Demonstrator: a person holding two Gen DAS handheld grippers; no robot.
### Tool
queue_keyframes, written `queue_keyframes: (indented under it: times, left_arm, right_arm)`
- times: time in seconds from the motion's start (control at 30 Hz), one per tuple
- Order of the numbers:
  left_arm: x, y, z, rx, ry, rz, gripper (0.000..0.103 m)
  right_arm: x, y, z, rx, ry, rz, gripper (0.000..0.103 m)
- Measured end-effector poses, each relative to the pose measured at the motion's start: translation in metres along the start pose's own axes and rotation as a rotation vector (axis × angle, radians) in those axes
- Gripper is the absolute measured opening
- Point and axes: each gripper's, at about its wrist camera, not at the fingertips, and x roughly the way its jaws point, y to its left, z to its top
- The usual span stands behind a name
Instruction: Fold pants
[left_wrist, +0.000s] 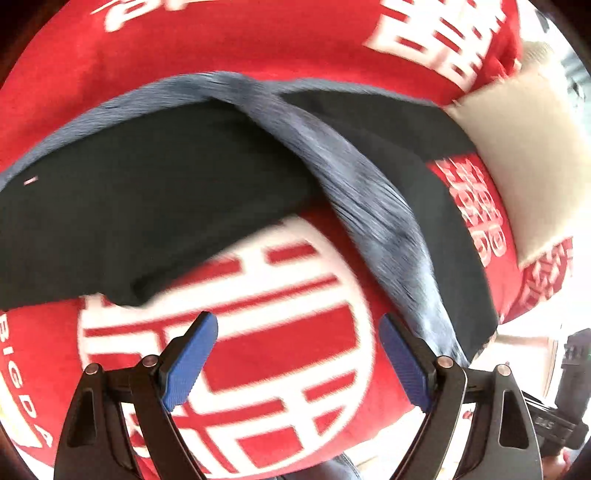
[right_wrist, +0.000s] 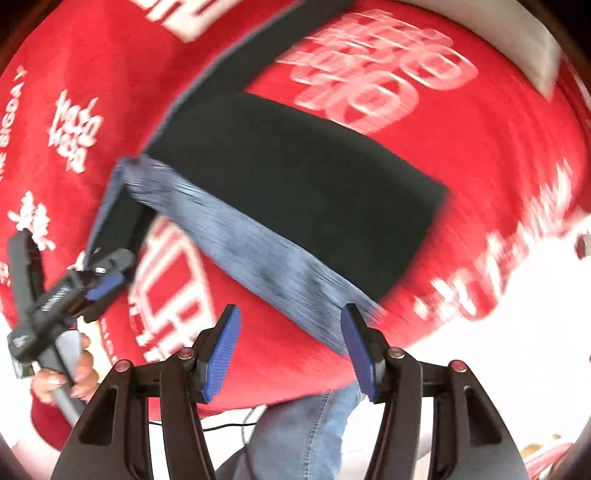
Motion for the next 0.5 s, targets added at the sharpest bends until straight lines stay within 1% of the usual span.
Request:
queue_keyframes:
  times: [0.1, 0.17, 0.23, 0.3, 0.37, 0.4, 0.47, 0.5]
  left_arm:
    - [-0.005, -0.019, -0.01, 0.039, 0.009, -0.016, 0.09]
    - [-0.008, -0.025, -0.012, 0.068, -0.002, -0.015, 0.09]
    - [-0.006, -0.026, -0.012, 0.069, 0.005, -0.018, 0.09]
    - [0.0, -0.03, -0.011, 0.06, 0.016, -0.024, 0.09]
    - [0.004, -0.03, -0.009, 0.058, 0.024, -0.023, 0.09]
    - [0.006, -0.03, -0.007, 0.06, 0.024, -0.021, 0.09]
    - [0.011, -0.033, -0.004, 0.062, 0.024, -0.018, 0.09]
    - [0.015, -0.034, -0.001, 0.057, 0.027, -0.023, 0.09]
  right_arm:
    - [0.006, -0.02, -0.013, 0.038, -0.005, 0.008, 0.061]
    - [0.014, -0.028, -0.016, 0.045, 0.003, 0.047, 0.061]
    - [0.022, -0.032, -0.016, 0.05, 0.014, 0.083, 0.061]
    - [0.028, -0.035, -0.017, 0.041, 0.016, 0.077, 0.061]
    - [0.026, -0.04, -0.017, 0.043, 0.008, 0.101, 0.06]
    - [0.025, -0.043, -0.016, 0.038, 0.005, 0.121, 0.058]
    - [0.026, -0.042, -0.013, 0.003, 0.015, 0.172, 0.052]
    - [0.027, -0.042, -0.012, -0.014, 0.023, 0.196, 0.045]
